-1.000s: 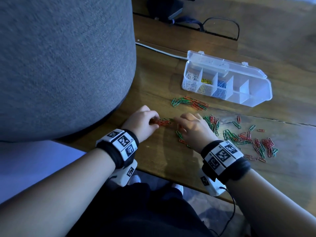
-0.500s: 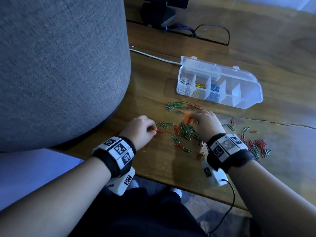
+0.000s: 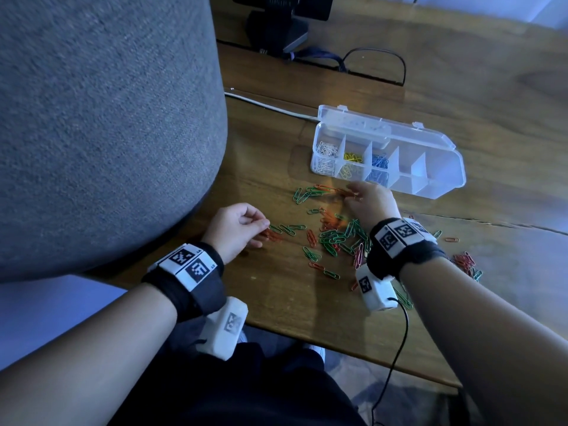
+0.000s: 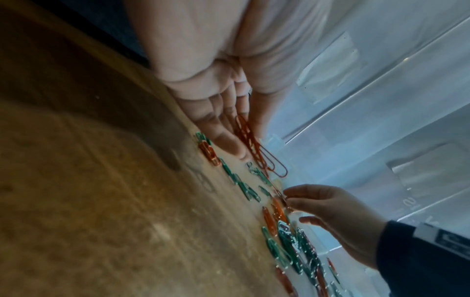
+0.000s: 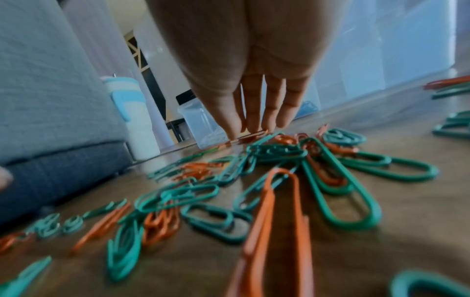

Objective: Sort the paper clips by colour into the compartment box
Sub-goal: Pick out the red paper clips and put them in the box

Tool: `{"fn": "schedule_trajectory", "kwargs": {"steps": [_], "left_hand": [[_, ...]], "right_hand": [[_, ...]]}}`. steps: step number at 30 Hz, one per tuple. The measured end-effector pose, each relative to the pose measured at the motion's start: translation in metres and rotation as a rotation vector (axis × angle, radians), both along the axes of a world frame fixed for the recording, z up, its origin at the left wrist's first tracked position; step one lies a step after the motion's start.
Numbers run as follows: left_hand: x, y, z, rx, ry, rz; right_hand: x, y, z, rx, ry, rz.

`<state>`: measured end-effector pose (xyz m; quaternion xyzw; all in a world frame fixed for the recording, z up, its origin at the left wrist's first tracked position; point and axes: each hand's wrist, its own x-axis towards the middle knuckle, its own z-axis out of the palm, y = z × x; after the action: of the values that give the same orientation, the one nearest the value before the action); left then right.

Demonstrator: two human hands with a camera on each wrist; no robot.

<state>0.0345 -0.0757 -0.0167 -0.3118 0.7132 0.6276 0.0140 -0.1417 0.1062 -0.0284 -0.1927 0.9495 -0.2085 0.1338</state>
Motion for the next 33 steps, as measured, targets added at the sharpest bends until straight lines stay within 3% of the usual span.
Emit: {"fn": "schedule_trajectory", "kwargs": {"steps": [5, 9, 14, 20, 22, 24, 26, 33], "left_hand": [[-0.009, 0.003, 0.006, 0.178, 0.017, 0.100], [-0.014, 0.004, 0.011, 0.392, 0.058, 0.159], [-0.022, 0.006, 0.019, 0.480, 0.089, 0.133], [-0.041, 0.020, 0.027, 0.516, 0.098, 0.091], [-0.050, 0.030, 0.029, 0.500, 0.095, 0.102], [-0.061, 0.040, 0.033, 0.465, 0.082, 0.107], [-0.076, 0.050, 0.037, 0.417, 0.064, 0.090], [-0.151, 0.087, 0.057, 0.286, 0.092, -0.018]], "right_hand": [[0.002, -0.006, -0.004, 0.144, 0.058, 0.066], [0.000, 0.002, -0.001, 0.020, -0.052, -0.050], [0.002, 0.029, 0.014, -0.400, -0.207, -0.189], [0.004, 0.067, 0.041, -1.251, -0.656, -0.436], [-0.007, 0.080, 0.050, -1.415, -0.756, -0.604], [-0.021, 0.093, 0.057, -1.413, -0.736, -0.755], [-0.037, 0.105, 0.061, -1.314, -0.678, -0.797], [-0.082, 0.116, 0.076, -1.063, -0.706, -0.665]]}}
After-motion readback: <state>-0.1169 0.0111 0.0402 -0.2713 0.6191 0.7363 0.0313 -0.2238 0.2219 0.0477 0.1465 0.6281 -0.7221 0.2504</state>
